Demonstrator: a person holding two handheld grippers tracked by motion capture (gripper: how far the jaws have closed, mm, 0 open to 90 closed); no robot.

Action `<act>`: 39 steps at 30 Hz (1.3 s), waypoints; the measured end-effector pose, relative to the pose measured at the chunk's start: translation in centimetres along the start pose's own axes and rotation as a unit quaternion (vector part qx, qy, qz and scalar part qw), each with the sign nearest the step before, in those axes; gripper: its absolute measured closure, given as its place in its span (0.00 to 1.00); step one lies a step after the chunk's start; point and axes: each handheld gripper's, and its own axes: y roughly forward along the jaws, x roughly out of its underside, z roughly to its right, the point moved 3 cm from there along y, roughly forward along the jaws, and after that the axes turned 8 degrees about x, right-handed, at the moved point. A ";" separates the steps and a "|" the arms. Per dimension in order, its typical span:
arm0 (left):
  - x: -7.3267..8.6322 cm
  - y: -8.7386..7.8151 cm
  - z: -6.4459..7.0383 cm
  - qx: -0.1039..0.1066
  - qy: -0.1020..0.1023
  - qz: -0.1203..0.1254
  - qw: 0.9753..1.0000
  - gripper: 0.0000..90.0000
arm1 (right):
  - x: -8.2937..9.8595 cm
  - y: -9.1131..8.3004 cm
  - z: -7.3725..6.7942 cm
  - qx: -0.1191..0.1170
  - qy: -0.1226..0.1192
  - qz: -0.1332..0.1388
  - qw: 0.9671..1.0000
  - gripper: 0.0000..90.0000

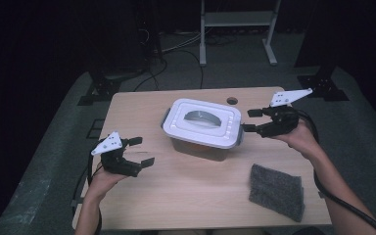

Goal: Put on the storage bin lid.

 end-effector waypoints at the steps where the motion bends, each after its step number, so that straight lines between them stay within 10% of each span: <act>1: 0.0 0.0 0.0 0.000 0.000 0.000 1.000 0.07 | 0.2 -0.1 0.1 0.002 0.001 0.000 1.000 0.38; 39: 0.0 -0.2 -0.2 -0.004 -0.004 0.003 1.000 0.07 | 6.7 -1.5 0.7 0.017 0.056 -0.016 0.998 0.36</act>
